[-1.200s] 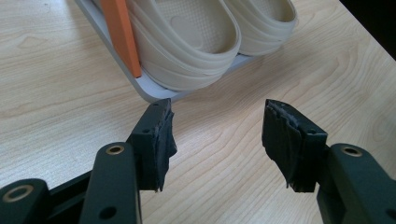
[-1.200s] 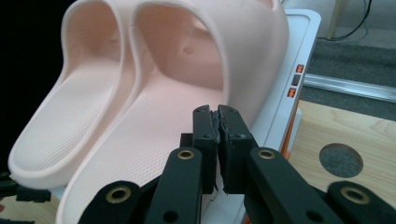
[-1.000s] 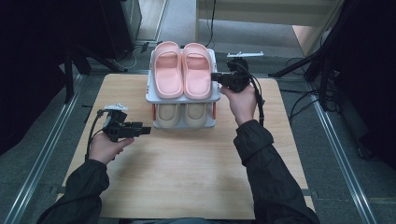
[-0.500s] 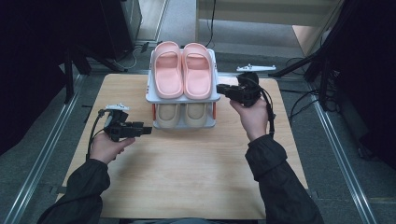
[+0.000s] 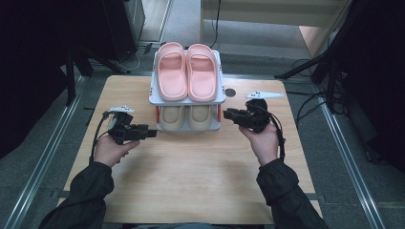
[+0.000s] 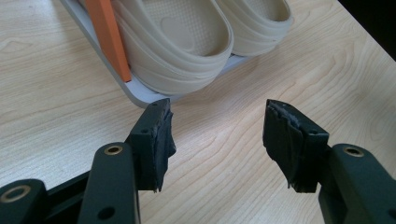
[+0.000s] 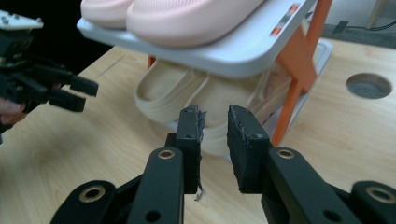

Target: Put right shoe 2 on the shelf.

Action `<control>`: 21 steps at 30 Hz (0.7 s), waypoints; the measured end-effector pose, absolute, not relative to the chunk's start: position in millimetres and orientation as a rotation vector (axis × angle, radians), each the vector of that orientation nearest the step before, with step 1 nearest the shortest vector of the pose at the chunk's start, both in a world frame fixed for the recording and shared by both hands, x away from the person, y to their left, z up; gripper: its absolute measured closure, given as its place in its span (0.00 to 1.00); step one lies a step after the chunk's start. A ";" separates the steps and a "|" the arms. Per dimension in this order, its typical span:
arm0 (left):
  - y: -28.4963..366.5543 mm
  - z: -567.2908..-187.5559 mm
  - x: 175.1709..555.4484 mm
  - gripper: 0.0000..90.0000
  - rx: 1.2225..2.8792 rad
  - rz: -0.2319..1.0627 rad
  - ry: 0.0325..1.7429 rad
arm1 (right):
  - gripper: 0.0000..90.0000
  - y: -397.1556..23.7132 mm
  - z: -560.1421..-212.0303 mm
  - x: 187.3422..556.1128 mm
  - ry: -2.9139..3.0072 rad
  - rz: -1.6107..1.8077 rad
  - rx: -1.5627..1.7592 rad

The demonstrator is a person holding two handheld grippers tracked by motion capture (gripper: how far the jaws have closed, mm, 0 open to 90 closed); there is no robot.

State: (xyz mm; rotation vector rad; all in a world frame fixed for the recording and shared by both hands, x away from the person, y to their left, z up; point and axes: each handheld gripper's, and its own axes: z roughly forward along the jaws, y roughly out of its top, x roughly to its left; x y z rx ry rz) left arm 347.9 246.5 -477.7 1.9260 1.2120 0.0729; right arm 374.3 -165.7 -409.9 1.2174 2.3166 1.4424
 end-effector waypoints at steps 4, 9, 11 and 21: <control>244.7 -478.3 348.4 0.47 1.926 0.070 1.211 | 0.83 -166.8 -421.6 367.6 2.339 1.446 1.206; 243.6 -478.5 348.8 0.47 1.935 0.075 1.204 | 0.82 -166.3 -436.5 359.4 2.355 1.461 1.167; 243.5 -478.7 348.9 0.47 1.935 0.076 1.202 | 0.80 -165.8 -442.3 356.7 2.363 1.462 1.166; 241.6 -479.5 349.2 0.46 1.944 0.081 1.190 | 0.74 -167.0 -468.4 345.6 2.387 1.460 1.155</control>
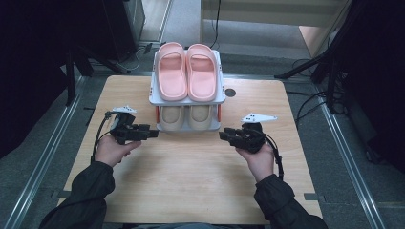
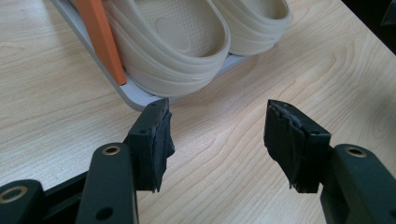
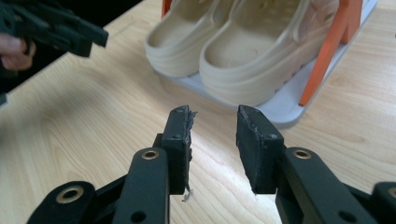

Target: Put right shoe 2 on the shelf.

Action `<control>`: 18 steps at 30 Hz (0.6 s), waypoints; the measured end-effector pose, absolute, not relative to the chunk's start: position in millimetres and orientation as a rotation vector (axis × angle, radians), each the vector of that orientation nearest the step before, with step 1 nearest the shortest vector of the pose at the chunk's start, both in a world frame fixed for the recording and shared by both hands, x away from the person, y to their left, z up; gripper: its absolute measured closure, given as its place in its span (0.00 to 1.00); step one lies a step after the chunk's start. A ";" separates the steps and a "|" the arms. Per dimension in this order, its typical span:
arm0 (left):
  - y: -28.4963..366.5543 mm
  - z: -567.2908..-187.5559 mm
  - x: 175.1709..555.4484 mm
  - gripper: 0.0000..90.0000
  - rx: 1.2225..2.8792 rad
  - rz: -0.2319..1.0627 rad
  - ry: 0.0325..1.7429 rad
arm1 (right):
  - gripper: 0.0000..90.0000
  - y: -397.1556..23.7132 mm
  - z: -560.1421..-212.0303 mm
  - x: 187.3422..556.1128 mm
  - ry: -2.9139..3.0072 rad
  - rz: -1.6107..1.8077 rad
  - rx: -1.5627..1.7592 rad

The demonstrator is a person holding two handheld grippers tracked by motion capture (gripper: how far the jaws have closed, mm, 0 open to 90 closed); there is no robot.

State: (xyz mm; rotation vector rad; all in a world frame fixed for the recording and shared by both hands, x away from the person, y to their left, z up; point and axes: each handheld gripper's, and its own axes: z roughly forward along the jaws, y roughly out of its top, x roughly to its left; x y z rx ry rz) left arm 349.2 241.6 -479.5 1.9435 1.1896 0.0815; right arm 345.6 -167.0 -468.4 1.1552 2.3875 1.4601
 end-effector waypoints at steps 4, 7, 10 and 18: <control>240.9 -479.7 348.6 0.46 1.953 0.078 1.183 | 0.70 -166.5 -477.5 343.7 2.402 1.447 1.143; 240.7 -479.4 348.0 0.45 1.951 0.081 1.184 | 0.69 -164.9 -479.8 344.1 2.412 1.440 1.141; 240.5 -479.4 347.4 0.45 1.957 0.079 1.180 | 0.69 -163.9 -480.3 344.5 2.409 1.446 1.130; 239.0 -479.8 346.9 0.44 1.969 0.077 1.176 | 0.67 -160.4 -482.2 345.3 2.431 1.443 1.110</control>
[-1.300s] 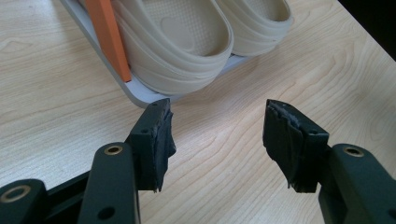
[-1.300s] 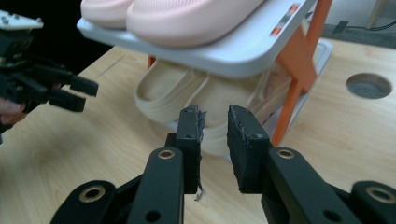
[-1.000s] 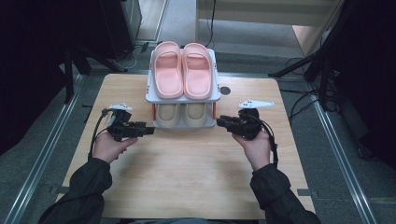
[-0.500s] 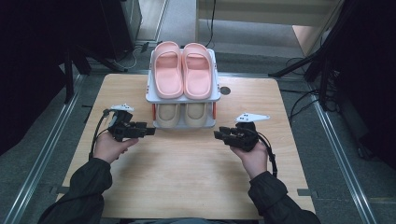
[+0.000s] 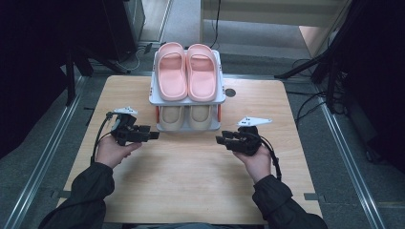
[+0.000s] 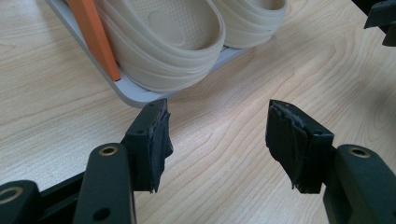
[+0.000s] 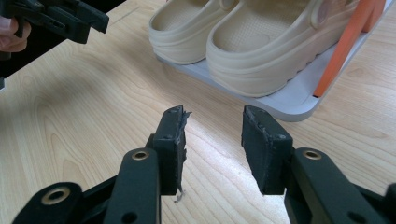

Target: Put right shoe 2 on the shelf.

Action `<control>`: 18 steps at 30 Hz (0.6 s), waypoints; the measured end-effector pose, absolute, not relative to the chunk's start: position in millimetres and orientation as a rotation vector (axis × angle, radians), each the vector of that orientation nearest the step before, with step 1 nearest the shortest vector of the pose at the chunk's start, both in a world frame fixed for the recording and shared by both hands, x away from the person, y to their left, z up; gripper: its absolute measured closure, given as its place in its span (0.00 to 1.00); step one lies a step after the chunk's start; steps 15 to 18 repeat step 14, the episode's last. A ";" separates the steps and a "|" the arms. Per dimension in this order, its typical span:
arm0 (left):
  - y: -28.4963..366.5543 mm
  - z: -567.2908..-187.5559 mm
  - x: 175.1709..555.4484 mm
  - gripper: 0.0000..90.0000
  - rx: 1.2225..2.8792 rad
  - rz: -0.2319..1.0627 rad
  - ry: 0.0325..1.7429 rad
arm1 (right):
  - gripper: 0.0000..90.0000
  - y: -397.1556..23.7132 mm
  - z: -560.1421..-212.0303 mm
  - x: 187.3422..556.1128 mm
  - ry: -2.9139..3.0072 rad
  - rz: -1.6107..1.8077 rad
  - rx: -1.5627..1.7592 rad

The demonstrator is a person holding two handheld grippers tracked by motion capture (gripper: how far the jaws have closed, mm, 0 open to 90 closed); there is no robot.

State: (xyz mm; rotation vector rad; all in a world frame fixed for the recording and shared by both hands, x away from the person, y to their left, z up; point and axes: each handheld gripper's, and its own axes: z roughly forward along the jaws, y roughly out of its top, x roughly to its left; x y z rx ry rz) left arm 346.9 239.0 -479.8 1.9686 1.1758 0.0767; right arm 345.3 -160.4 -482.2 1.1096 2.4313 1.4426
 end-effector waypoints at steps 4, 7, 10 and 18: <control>237.9 -480.0 346.8 0.44 1.976 0.076 1.170 | 0.67 -157.6 -483.1 344.8 2.445 1.433 1.101; 236.4 -480.1 346.3 0.45 1.983 0.074 1.169 | 0.66 -157.2 -482.9 344.7 2.444 1.438 1.104; 236.3 -479.7 346.0 0.45 1.976 0.075 1.166 | 0.65 -158.3 -482.8 345.2 2.441 1.444 1.105; 236.4 -480.2 345.8 0.44 1.977 0.074 1.168 | 0.64 -158.6 -482.8 345.8 2.441 1.450 1.102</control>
